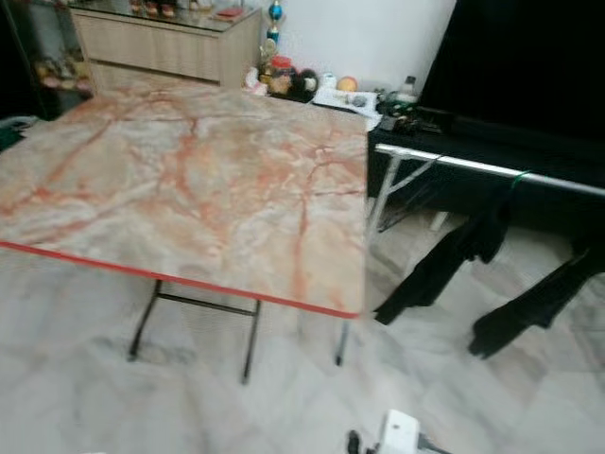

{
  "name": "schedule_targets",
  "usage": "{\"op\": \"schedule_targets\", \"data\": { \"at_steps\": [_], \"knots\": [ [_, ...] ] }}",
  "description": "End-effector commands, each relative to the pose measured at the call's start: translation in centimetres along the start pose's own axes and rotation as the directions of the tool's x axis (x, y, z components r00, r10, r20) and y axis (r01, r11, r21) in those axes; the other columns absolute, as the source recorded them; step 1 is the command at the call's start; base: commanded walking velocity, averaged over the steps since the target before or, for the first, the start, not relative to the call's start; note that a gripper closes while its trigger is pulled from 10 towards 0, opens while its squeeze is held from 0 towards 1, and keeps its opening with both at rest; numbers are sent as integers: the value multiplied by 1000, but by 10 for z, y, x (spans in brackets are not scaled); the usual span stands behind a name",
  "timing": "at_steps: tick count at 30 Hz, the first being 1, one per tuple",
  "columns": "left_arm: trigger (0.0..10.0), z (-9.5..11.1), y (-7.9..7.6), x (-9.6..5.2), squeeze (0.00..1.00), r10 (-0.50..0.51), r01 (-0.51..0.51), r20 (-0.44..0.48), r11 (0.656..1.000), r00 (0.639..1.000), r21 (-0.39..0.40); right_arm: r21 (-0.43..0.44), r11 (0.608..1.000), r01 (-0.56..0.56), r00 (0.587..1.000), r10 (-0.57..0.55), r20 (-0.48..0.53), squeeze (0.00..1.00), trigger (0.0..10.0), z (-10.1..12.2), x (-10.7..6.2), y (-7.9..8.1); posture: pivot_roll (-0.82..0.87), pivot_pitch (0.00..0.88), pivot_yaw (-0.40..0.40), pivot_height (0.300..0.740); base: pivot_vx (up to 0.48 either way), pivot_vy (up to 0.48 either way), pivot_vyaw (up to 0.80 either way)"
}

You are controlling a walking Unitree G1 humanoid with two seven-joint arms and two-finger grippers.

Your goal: Hang hanger

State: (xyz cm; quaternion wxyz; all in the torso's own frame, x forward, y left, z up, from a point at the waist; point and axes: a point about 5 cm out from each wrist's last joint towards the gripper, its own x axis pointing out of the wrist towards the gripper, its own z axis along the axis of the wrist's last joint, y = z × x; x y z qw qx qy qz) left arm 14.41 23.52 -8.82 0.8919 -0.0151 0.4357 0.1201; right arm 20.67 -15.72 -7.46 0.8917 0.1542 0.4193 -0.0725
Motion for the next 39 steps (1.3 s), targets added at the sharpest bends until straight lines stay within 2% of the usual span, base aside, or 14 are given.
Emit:
{"op": "schedule_targets", "data": {
  "at_steps": [1,2,22,34,39],
  "knots": [
    [10000,-3,-7,0,0,-15,15,-21,1000,1000,-7,-17,999,31,1000,-31,4,0,10000,4,-1,-12,204,20,-90,740,0,-450,0],
    [10000,-4,-6,0,0,-16,16,-24,1000,1000,-7,-38,999,30,1000,-30,-2,0,10000,4,-1,-13,197,17,-83,740,0,-450,0],
    [10000,-7,-3,-1,0,-21,21,-49,1000,999,0,-59,998,18,1000,-19,-10,0,10000,2,-2,-16,193,0,-76,740,0,-444,0],
    [10000,-13,12,-4,0,-9,6,-52,998,999,-55,-54,998,23,1000,-24,-10,0,10000,3,-1,-17,197,5,-81,740,0,0,0],
    [10000,-14,18,-5,0,-7,4,-60,998,998,-56,-62,998,29,999,-31,-33,0,10000,2,-1,-17,201,10,-85,740,321,0,-218]
  ]
}}
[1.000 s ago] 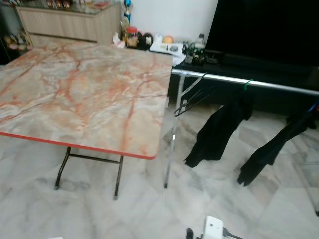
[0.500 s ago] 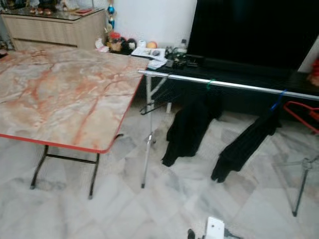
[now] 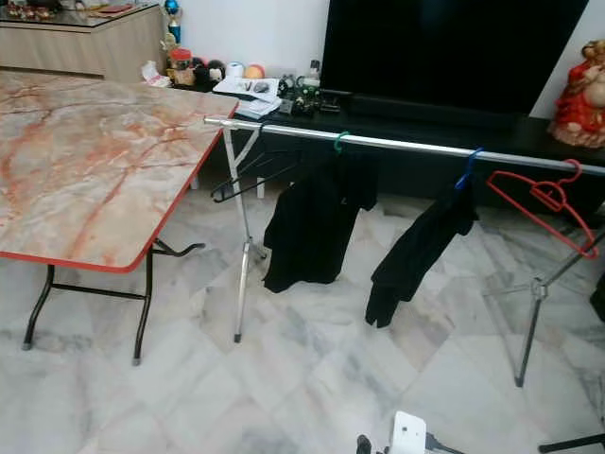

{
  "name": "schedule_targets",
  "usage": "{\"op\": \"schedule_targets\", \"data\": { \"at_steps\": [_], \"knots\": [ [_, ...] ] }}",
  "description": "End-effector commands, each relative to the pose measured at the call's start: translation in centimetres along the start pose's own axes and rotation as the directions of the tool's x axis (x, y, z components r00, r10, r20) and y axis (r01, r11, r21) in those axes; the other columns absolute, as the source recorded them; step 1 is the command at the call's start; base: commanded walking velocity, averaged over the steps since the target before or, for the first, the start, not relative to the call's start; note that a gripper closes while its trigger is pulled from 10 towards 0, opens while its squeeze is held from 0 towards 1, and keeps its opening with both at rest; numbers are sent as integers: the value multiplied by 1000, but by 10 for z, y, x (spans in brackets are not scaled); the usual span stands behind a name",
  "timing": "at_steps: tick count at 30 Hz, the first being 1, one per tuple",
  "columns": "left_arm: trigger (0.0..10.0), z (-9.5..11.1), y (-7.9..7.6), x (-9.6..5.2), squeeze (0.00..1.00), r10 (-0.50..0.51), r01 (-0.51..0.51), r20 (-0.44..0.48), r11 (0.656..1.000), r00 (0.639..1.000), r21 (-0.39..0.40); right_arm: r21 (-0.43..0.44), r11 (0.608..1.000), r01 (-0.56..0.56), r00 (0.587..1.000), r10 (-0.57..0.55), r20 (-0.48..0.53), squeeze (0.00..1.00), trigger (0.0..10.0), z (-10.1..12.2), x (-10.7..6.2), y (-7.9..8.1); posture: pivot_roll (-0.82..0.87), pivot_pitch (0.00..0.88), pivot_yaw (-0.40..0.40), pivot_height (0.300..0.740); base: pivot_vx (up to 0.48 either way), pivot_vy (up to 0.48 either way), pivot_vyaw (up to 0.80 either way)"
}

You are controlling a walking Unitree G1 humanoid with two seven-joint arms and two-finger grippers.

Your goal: Hang hanger

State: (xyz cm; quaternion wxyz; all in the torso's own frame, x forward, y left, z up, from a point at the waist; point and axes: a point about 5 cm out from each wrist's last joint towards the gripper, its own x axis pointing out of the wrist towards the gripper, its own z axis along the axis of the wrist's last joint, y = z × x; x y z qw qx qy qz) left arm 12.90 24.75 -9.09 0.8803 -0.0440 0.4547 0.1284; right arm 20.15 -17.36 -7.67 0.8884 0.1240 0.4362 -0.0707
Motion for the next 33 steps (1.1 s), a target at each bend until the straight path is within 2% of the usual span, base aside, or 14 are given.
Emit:
{"op": "schedule_targets", "data": {
  "at_steps": [1,6,9,13,19,23,33],
  "knots": [
    [10000,-3,3,-1,0,2,-2,-10,1000,1000,-2,-4,1000,1,1000,-1,-5,0,10000,2,0,0,200,12,-85,740,345,0,-625],
    [10000,-2,2,-1,0,-3,3,-11,1000,1000,-1,-14,1000,-6,1000,6,-7,0,10000,2,1,1,201,14,-86,740,343,0,-750],
    [10000,0,-7,1,0,-14,14,-9,1000,1000,1,-10,1000,-8,1000,8,-2,0,10000,3,1,1,201,16,-87,740,347,0,-500],
    [10000,-3,-21,2,0,-32,32,-13,999,999,4,7,1000,-7,1000,7,16,0,10000,4,1,2,202,20,-85,740,354,0,0],
    [10000,-6,-31,2,0,-42,42,-17,999,999,6,10,1000,-5,1000,5,28,0,10000,5,1,2,203,21,-86,740,363,0,0],
    [10000,-5,-31,2,0,-40,40,-13,999,999,6,27,1000,7,999,-8,33,0,10000,5,1,2,205,24,-85,740,366,0,-363],
    [10000,8,-15,4,0,-26,26,11,1000,1000,4,21,1000,9,999,-10,45,0,10000,7,1,2,205,22,-88,740,367,0,-71]
  ]
}}
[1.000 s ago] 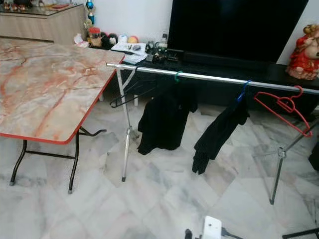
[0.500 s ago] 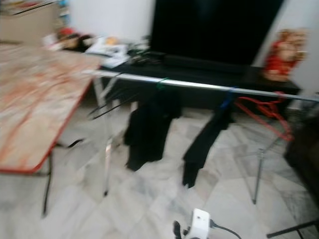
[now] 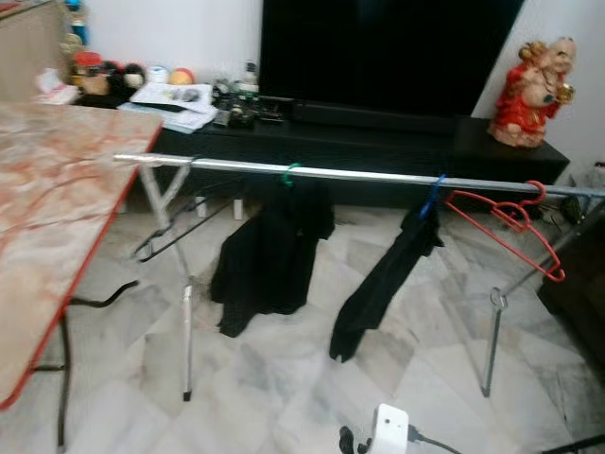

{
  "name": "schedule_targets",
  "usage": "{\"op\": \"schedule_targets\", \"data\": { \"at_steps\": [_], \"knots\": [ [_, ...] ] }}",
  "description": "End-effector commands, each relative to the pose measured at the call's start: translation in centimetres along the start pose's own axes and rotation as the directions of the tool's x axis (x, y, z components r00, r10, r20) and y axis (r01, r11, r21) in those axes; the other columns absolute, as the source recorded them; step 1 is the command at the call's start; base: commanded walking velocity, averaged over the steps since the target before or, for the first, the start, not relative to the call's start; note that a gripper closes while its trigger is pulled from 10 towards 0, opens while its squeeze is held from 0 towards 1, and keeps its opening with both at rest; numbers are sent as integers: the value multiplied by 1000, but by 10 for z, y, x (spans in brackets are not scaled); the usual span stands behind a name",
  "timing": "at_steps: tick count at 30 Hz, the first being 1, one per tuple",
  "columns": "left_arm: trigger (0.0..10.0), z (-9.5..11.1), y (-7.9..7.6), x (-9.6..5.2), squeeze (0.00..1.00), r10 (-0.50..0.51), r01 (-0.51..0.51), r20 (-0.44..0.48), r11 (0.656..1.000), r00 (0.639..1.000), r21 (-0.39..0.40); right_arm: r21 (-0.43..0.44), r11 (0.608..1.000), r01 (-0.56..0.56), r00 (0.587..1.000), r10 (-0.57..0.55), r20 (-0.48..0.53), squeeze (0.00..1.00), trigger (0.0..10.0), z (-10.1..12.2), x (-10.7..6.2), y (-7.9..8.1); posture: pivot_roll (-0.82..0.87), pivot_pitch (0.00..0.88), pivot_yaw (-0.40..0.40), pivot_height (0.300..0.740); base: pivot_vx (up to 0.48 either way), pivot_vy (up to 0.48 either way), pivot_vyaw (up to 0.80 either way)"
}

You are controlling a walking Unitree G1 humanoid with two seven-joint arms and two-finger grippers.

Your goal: Hang hanger

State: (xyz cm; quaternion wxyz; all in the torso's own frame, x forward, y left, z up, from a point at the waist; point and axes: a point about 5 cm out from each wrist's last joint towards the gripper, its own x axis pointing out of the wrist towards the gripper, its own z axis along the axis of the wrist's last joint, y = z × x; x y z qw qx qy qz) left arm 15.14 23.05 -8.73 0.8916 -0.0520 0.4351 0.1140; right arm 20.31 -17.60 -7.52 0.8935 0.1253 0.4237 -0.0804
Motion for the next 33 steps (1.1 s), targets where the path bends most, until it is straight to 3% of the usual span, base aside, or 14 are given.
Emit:
{"op": "schedule_targets", "data": {
  "at_steps": [1,10,17,20,22,26,33],
  "knots": [
    [10000,-8,9,-3,0,12,-12,-30,1000,999,8,10,1000,-3,1000,3,16,0,10000,5,1,4,205,22,-87,740,368,0,0],
    [10000,-7,14,-4,0,15,-14,-32,1000,999,5,7,1000,-7,1000,6,29,0,10000,6,1,6,197,22,-84,740,372,0,0],
    [10000,-22,-27,-3,0,-27,29,-56,999,998,32,1,998,-61,988,60,145,0,10000,15,0,13,175,18,-68,740,156,0,0],
    [10000,-22,-30,-4,0,-31,33,-57,999,998,34,-6,997,-73,984,73,163,0,10000,17,0,15,172,17,-67,740,0,0,0],
    [10000,-26,-41,-4,0,-39,41,-62,998,997,39,-19,995,-100,967,102,234,0,10000,23,-2,17,171,9,-70,740,0,0,0],
    [10000,-19,-22,-3,0,-16,18,-54,999,998,38,10,992,-123,948,115,296,0,10000,29,-3,18,170,0,-76,740,0,0,0],
    [10000,-18,-17,-3,0,-4,6,-56,999,998,43,4,992,-128,920,117,375,0,10000,34,-6,18,160,0,-81,740,0,0,0]
  ]
}}
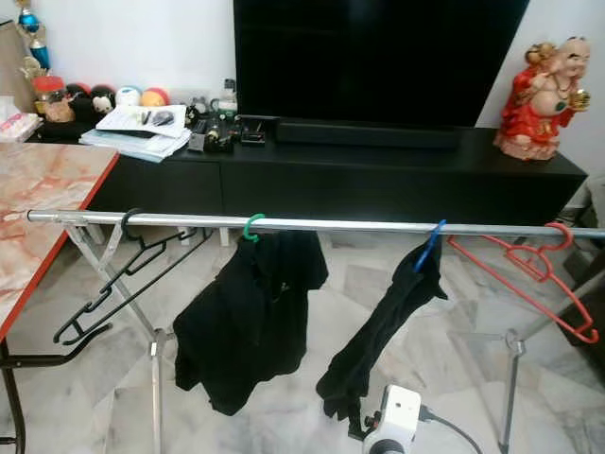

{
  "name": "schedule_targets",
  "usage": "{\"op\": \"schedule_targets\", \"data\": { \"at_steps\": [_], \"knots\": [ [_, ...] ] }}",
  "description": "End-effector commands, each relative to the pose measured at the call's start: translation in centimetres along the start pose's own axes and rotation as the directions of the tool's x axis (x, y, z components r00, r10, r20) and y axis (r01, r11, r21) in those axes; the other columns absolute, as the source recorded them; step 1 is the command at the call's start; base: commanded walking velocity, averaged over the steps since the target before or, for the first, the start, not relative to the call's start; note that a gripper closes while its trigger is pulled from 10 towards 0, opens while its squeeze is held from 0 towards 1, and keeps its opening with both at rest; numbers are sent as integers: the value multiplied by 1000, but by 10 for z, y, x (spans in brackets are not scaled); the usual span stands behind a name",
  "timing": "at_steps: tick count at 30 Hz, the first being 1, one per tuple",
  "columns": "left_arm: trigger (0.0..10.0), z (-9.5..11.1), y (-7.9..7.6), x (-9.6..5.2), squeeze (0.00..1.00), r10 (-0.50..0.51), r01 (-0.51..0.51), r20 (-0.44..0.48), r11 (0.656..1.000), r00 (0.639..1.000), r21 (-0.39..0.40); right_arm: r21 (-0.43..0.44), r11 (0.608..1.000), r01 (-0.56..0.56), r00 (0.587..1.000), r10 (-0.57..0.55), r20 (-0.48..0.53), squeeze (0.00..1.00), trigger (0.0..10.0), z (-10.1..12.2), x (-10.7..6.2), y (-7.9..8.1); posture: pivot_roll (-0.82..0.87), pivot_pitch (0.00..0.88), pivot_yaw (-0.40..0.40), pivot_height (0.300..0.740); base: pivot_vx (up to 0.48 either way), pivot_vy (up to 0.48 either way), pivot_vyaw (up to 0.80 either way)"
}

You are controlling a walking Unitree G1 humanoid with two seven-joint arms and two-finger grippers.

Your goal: Hang hanger

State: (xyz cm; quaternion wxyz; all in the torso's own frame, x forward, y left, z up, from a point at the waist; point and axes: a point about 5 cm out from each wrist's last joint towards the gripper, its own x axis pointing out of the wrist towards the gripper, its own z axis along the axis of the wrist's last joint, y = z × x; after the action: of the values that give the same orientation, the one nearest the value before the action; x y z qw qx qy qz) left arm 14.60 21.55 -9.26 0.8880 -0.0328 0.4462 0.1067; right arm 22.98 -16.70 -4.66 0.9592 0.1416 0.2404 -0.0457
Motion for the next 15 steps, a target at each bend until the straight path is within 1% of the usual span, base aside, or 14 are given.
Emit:
{"op": "schedule_targets", "data": {
  "at_steps": [1,3,7,8,9,10,12,14,15],
  "knots": [
    [10000,-8,-4,-1,0,-10,10,-42,1000,999,1,-16,1000,14,1000,-14,27,0,10000,1,-1,-3,153,0,-79,740,0,0,0],
    [10000,-11,-5,-2,0,-13,13,-52,1000,999,3,-45,999,26,999,-24,44,0,10000,2,-3,-5,152,0,-82,740,0,0,0],
    [10000,-15,-6,-3,0,-17,17,-64,1000,998,5,-33,999,41,997,-39,68,0,10000,1,-6,-8,153,0,-93,740,0,0,0],
    [10000,-15,-7,-3,0,-15,15,-65,1000,998,-4,-86,996,31,943,-1,333,0,10000,55,1,-1,148,0,-101,740,0,0,0],
    [10000,-16,-8,-3,0,-14,14,-65,1000,998,-8,-107,994,32,906,16,423,0,10000,79,-1,0,149,0,-110,740,0,0,0],
    [10000,-16,-8,-3,0,-14,14,-65,1000,998,-10,-119,992,34,881,27,472,0,10000,93,-4,1,149,0,-110,740,0,0,0],
    [10000,-19,-9,-4,0,-12,11,-69,1000,998,-13,-151,988,31,875,46,481,0,10000,99,-8,-2,152,0,-118,740,0,0,0],
    [10000,-26,-8,-7,0,-7,6,-74,1000,997,-20,-192,981,16,878,78,472,0,10000,95,-12,-5,177,0,-124,740,0,0,0],
    [10000,-26,-8,-7,0,-7,6,-74,1000,997,-20,-192,981,16,878,78,472,0,10000,95,-12,-5,177,0,-124,740,0,0,0]
  ]
}}
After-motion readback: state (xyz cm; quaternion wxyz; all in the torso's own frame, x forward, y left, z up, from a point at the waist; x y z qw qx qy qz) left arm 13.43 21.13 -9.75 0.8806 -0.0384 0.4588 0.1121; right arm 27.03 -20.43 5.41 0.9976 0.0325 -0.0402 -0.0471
